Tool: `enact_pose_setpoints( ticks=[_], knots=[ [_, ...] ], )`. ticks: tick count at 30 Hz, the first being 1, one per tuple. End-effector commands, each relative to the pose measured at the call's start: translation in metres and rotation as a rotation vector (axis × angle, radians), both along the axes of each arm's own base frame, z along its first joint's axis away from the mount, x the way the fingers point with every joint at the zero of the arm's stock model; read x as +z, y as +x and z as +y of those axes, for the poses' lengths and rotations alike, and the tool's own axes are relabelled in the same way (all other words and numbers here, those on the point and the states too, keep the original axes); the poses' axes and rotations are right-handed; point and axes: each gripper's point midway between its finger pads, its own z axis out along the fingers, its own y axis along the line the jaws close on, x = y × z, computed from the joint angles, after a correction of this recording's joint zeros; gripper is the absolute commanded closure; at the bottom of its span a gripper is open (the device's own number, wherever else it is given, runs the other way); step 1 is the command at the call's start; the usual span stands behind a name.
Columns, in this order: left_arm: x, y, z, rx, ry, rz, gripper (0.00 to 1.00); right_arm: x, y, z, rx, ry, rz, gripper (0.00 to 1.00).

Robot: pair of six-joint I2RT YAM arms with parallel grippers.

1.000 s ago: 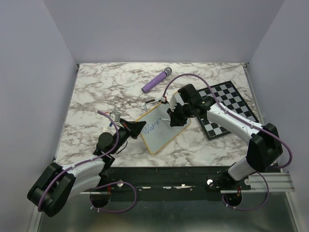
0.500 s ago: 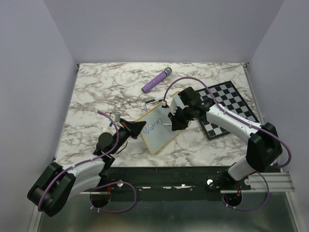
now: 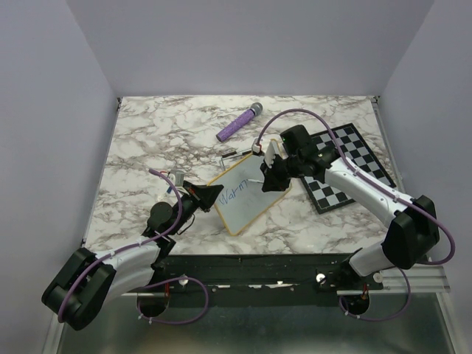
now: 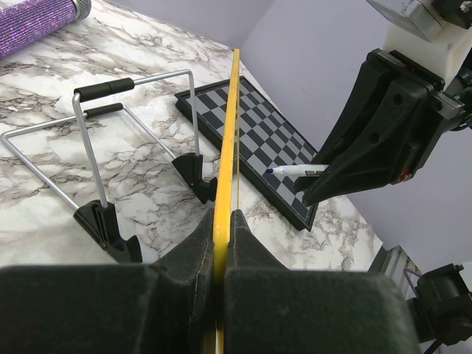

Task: Write a sentence on the whiteboard

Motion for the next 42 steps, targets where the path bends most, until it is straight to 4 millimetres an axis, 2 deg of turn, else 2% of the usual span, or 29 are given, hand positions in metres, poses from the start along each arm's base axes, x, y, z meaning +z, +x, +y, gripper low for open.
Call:
enact_pose_setpoints(
  ticks=[1, 8, 19, 27, 36, 42],
  knots=[
    [0.000, -0.005, -0.002, -0.026, 0.027, -0.034, 1.00, -0.001, 0.006, 0.002, -0.009, 0.000, -0.006, 0.99],
    [-0.002, -0.008, -0.002, -0.031, 0.034, -0.035, 1.00, 0.001, 0.010, -0.008, -0.025, 0.029, 0.005, 0.99],
    [-0.006, -0.009, -0.001, -0.034, 0.074, -0.045, 1.00, 0.004, 0.009, -0.015, 0.009, 0.063, -0.028, 0.99],
    [-0.010, -0.009, -0.001, -0.036, 0.093, -0.042, 1.00, 0.021, 0.001, -0.015, 0.064, 0.137, -0.107, 0.99],
    [-0.008, -0.008, -0.002, -0.041, 0.087, -0.045, 1.00, 0.013, 0.007, -0.018, 0.059, 0.120, -0.138, 0.99],
    [-0.007, -0.008, -0.002, -0.040, 0.084, -0.042, 1.00, 0.014, 0.010, -0.019, 0.086, 0.139, -0.218, 0.99]
  ],
)
